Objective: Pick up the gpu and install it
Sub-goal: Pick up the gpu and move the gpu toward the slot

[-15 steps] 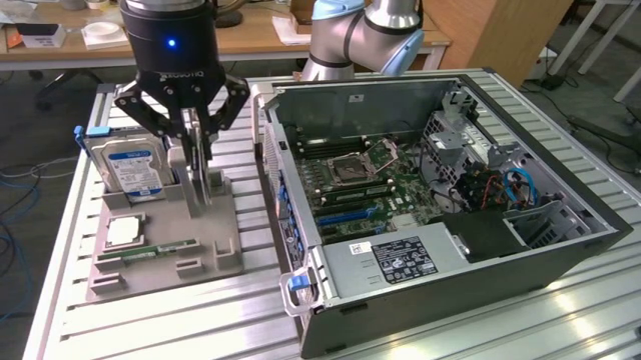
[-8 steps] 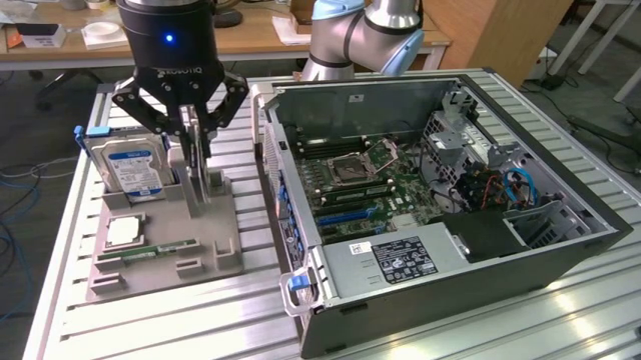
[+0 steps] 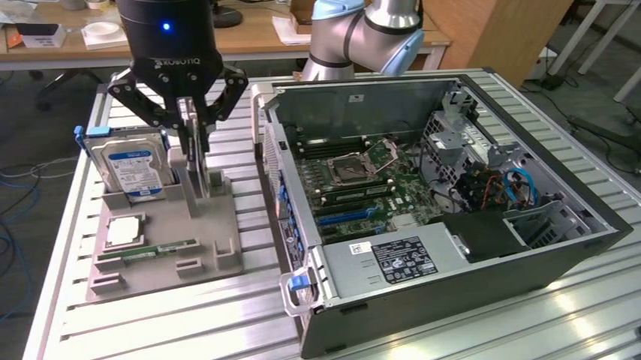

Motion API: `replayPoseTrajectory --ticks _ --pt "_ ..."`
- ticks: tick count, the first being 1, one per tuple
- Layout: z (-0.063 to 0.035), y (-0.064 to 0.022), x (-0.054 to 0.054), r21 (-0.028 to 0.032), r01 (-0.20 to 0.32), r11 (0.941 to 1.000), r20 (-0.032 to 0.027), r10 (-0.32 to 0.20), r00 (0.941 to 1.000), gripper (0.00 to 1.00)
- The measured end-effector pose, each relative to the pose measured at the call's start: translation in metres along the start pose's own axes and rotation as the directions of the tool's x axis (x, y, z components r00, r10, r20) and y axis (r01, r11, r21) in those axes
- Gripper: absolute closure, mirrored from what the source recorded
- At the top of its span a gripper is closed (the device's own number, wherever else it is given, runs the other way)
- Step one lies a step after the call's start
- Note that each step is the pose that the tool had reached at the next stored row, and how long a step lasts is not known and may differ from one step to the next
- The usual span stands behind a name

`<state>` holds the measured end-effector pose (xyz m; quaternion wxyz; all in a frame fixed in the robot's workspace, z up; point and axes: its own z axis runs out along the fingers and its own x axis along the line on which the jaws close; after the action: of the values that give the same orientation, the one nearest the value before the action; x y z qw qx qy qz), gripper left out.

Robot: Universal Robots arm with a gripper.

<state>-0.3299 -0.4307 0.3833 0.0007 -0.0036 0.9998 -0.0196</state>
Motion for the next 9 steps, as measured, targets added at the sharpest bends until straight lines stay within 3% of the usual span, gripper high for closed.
replayPoseTrajectory --ticks 9 --pt "-0.0087 -0.0004 0.0004 -0.0002 0.000 1.0000 0.0000 0.000 1.0000 0.73"
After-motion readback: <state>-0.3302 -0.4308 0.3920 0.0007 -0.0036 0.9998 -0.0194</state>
